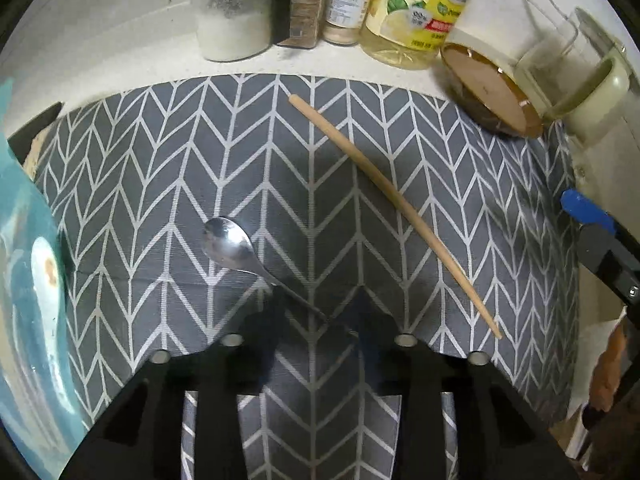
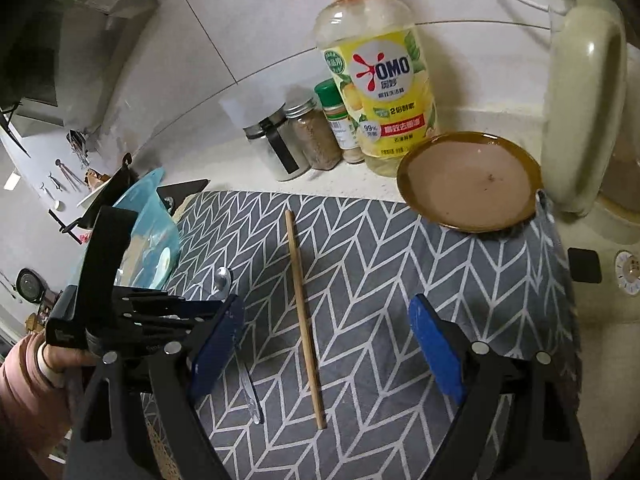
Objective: Organize utensils
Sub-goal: 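Grasp the small metal spoon with the left tool while the right grasps a chopstick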
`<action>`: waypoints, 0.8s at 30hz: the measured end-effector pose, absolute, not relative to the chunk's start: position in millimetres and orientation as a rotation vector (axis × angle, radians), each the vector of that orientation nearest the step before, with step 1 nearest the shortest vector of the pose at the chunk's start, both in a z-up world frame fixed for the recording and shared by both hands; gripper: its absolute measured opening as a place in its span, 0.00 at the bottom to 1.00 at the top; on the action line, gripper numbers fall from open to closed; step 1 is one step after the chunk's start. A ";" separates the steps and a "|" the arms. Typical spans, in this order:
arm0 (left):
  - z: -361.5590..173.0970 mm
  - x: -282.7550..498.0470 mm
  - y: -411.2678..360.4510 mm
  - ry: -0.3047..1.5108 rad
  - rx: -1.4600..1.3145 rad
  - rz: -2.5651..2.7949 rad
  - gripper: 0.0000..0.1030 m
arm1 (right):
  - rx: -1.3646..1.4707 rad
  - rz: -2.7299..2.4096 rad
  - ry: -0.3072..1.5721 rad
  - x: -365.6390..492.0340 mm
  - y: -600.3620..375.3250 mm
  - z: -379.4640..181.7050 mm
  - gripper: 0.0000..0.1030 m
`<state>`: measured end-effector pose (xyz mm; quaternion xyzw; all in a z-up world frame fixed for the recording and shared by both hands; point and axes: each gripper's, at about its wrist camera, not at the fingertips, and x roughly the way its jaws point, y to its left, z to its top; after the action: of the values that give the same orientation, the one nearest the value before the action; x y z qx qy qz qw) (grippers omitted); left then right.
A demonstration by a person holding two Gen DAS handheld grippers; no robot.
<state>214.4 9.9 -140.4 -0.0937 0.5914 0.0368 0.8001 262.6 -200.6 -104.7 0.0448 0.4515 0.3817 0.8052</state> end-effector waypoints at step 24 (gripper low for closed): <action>-149.0 251.4 -27.6 1.175 -0.087 0.059 0.33 | 0.096 0.809 0.976 257.3 -197.9 -107.8 0.80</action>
<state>251.4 -27.6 -149.0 -0.0410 0.5538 0.0280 0.8311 257.3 -197.9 -107.8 0.0446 0.4559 0.3776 0.8047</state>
